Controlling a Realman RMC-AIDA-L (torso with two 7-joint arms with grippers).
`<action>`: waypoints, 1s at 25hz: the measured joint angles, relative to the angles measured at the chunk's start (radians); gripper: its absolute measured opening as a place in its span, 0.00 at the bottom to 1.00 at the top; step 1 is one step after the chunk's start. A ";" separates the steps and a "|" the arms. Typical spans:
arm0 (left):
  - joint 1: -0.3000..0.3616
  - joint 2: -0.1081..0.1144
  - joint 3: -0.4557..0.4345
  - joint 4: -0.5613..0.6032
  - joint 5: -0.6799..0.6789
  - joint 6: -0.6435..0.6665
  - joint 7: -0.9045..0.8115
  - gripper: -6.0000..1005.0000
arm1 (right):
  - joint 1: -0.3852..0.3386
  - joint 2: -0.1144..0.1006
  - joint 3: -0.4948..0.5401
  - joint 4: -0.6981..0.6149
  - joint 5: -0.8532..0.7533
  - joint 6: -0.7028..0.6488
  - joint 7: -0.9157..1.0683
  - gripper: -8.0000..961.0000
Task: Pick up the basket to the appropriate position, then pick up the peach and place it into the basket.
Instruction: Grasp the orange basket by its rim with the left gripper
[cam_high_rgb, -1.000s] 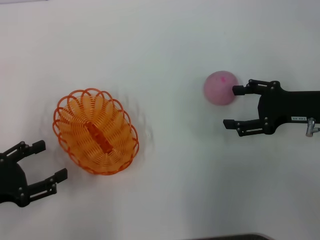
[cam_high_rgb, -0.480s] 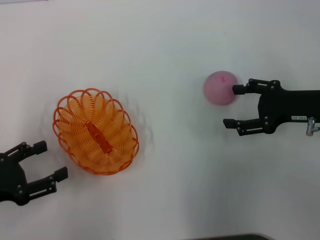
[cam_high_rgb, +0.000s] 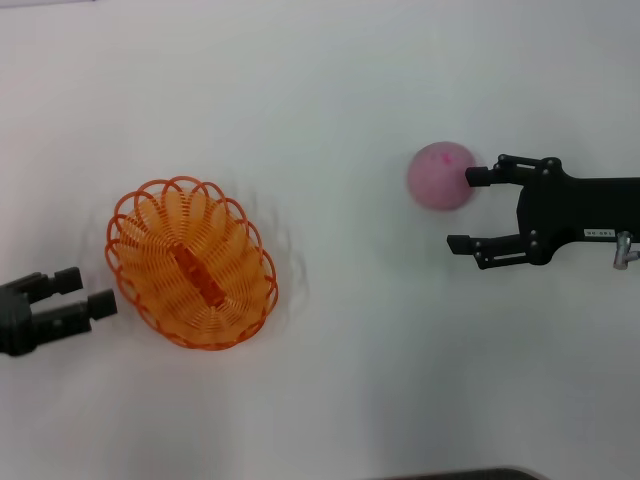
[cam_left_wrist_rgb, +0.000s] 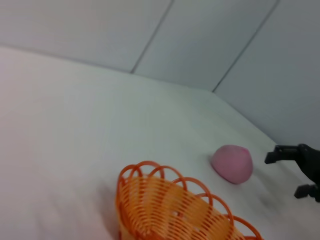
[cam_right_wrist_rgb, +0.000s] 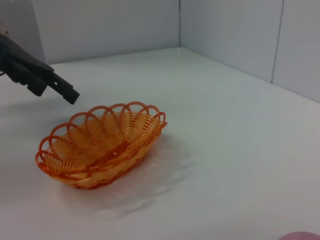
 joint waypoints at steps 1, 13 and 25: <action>-0.014 0.007 0.000 0.002 0.011 -0.001 -0.054 0.87 | 0.000 0.001 0.000 -0.002 0.000 0.000 0.002 0.97; -0.134 0.059 0.005 0.038 0.121 0.014 -0.390 0.87 | 0.000 0.001 0.000 -0.014 -0.002 -0.001 0.013 0.97; -0.212 0.068 0.104 0.139 0.190 -0.030 -0.459 0.87 | 0.008 0.002 -0.006 -0.015 -0.002 -0.001 0.017 0.97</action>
